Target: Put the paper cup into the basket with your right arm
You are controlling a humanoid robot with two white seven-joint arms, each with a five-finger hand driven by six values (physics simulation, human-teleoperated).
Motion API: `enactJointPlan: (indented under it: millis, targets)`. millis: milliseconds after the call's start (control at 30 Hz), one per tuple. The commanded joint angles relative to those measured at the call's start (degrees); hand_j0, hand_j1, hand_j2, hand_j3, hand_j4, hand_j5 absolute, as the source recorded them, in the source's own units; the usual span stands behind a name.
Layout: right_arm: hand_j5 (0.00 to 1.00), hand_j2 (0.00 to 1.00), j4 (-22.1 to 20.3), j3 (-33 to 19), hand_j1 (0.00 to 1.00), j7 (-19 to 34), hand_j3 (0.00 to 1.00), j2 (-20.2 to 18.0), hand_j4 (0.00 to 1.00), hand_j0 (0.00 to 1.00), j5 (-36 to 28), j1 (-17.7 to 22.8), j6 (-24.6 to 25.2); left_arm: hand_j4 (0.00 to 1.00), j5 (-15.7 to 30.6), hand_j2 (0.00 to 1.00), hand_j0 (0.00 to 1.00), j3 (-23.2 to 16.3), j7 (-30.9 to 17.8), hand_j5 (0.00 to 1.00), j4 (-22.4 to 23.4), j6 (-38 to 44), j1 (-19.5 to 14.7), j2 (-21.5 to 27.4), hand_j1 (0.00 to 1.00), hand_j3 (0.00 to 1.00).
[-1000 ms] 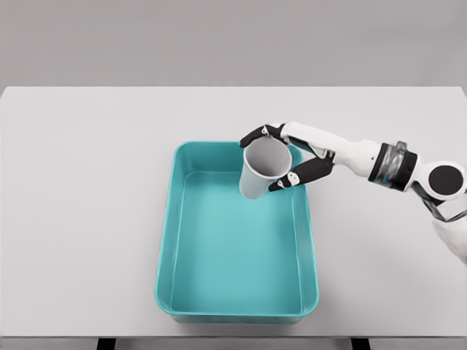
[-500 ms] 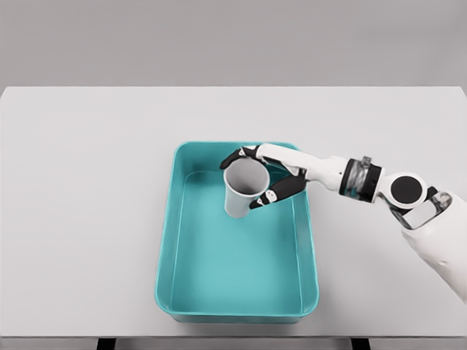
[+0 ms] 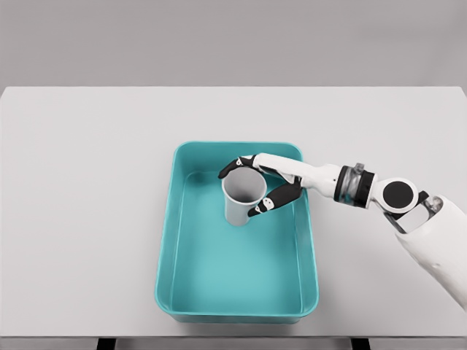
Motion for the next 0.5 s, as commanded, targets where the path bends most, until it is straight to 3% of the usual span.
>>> enactJointPlan:
  millis: [0, 233, 467]
  targets:
    - [0.69, 0.69, 0.05, 0.22, 0.69, 0.04, 0.69, 0.01, 0.69, 0.69, 0.19, 0.00, -0.01, 1.00, 0.00, 1.00, 1.00, 0.00, -0.01, 1.00, 0.00, -0.01, 0.00, 0.00, 1.00, 1.00]
    - [0.84, 0.84, -0.13, 0.22, 0.84, 0.04, 0.84, -0.08, 0.84, 0.84, 0.19, 0.00, -0.10, 1.00, 0.00, 1.00, 1.00, 0.00, -0.01, 1.00, 0.00, -0.02, 0.00, 0.00, 1.00, 1.00]
    - [0.86, 0.86, -0.30, 0.14, 0.86, 0.04, 0.86, -0.08, 0.86, 0.86, 0.19, 0.00, -0.01, 1.00, 0.00, 1.00, 1.00, 0.00, -0.01, 1.00, 0.00, -0.02, 0.00, 0.00, 1.00, 1.00]
